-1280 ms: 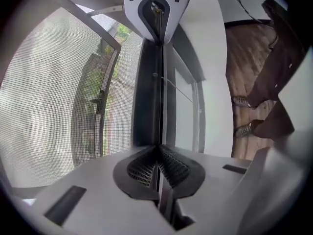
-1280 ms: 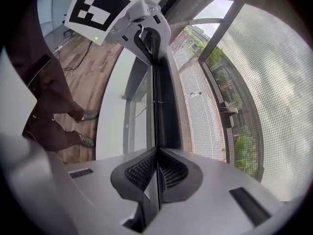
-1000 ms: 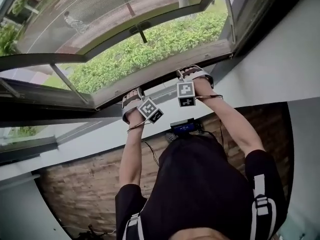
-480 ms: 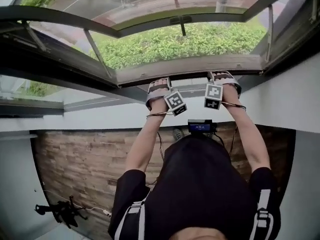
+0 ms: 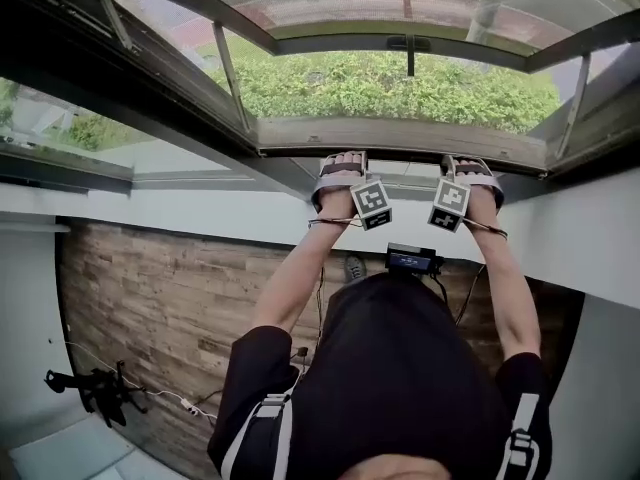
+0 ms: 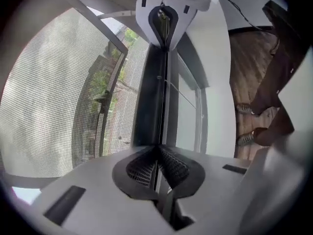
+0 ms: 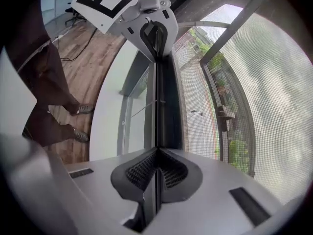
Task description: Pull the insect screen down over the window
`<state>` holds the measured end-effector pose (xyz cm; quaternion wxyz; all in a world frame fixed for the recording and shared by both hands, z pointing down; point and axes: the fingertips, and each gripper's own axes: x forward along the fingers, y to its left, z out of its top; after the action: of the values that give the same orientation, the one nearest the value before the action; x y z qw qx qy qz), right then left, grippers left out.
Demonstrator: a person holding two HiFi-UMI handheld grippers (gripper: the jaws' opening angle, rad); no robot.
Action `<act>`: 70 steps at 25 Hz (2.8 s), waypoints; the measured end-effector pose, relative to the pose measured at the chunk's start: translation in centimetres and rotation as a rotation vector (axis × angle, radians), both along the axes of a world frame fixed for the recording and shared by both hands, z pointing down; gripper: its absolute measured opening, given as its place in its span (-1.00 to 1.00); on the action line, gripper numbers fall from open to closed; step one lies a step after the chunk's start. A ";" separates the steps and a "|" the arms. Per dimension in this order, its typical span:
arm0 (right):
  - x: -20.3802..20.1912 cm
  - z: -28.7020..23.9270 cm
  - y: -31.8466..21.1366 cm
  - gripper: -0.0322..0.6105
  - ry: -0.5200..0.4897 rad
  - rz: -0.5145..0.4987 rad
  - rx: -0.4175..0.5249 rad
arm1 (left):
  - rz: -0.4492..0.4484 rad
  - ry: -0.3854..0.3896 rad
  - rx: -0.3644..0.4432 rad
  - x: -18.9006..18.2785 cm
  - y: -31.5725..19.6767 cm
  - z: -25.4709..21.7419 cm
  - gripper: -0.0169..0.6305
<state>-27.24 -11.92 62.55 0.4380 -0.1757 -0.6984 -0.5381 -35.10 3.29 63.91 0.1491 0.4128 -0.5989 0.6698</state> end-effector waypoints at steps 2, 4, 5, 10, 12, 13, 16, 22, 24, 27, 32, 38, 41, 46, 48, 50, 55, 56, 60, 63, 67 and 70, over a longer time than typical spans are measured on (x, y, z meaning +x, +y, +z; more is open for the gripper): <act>-0.2 -0.3 -0.1 -0.86 -0.018 0.001 0.017 | -0.006 -0.016 0.032 0.0 -0.2 -0.7 -0.90; -0.2 -0.9 -0.2 -0.86 -0.032 0.005 0.027 | -0.001 -0.038 0.043 -0.2 -0.4 -1.2 -0.89; -0.1 -1.1 -0.3 -0.86 -0.034 0.008 0.030 | 0.002 -0.039 0.048 -0.1 -0.6 -1.3 -0.89; -0.2 -1.5 0.4 -0.86 0.007 0.005 0.013 | -0.004 -0.016 0.050 -0.1 0.4 -1.8 -0.89; 0.0 -1.5 0.6 -0.86 0.040 0.009 -0.013 | -0.010 -0.011 0.043 0.1 0.4 -1.9 -0.89; 0.1 -1.2 0.5 -0.86 0.053 0.014 -0.015 | -0.012 -0.014 0.045 0.1 0.3 -1.5 -0.89; -0.4 -0.4 0.2 -0.86 0.068 0.021 0.024 | -0.022 -0.040 0.055 -0.4 0.0 -0.3 -0.94; -0.1 -0.7 0.3 -0.86 0.021 0.029 0.006 | -0.024 -0.029 0.099 -0.1 0.1 -0.8 -0.92; 0.0 -0.7 0.3 -0.86 0.025 0.030 0.009 | -0.020 -0.029 0.082 0.0 0.1 -0.9 -0.92; 0.0 -0.9 0.2 -0.86 0.030 0.025 0.014 | -0.023 -0.042 0.071 0.1 0.1 -1.0 -0.92; -0.5 -0.8 0.0 -0.86 0.014 0.027 0.018 | -0.007 -0.042 0.035 -0.4 -0.1 -0.8 -0.93; -0.2 -0.4 0.0 -0.86 0.065 0.018 0.045 | -0.030 -0.099 0.067 -0.5 -0.2 -0.7 -0.94; 0.0 0.0 0.1 -0.86 0.099 0.015 0.009 | -0.011 -0.057 0.047 0.2 -0.2 0.1 -0.95; 0.4 -0.2 0.1 -0.86 0.041 0.026 -0.001 | -0.016 -0.071 0.033 0.5 -0.3 -0.1 -0.95; 0.1 -0.7 0.1 -0.86 0.039 0.027 -0.018 | -0.016 -0.047 0.039 0.4 -0.2 -0.5 -0.95; -0.1 -1.3 0.2 -0.86 0.041 0.025 -0.021 | -0.026 -0.022 0.058 0.2 -0.1 -1.1 -0.93; -0.2 -2.1 0.0 -0.86 0.016 0.017 0.008 | -0.032 -0.032 0.081 0.0 -0.2 -2.1 -0.91; -0.2 -2.3 0.0 -0.86 0.014 0.017 0.013 | -0.031 -0.033 0.079 0.0 -0.2 -2.3 -0.89; 0.0 -2.6 0.0 -0.86 0.013 0.016 0.020 | -0.022 -0.031 0.079 0.2 -0.3 -2.5 -0.88; 0.2 -2.5 0.1 -0.86 0.019 0.012 0.016 | -0.020 -0.033 0.070 0.2 -0.2 -2.4 -0.88; 0.5 -2.3 0.4 -0.83 0.053 0.006 -0.025 | -0.008 -0.020 0.068 0.1 -0.2 -2.5 -0.88; 0.8 -2.3 0.5 -0.81 0.054 0.007 -0.030 | -0.007 -0.028 0.068 0.2 -0.2 -2.4 -0.88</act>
<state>-26.46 -11.44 60.24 0.4560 -0.1945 -0.6947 -0.5212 -34.91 3.05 61.50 0.1288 0.4061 -0.6247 0.6544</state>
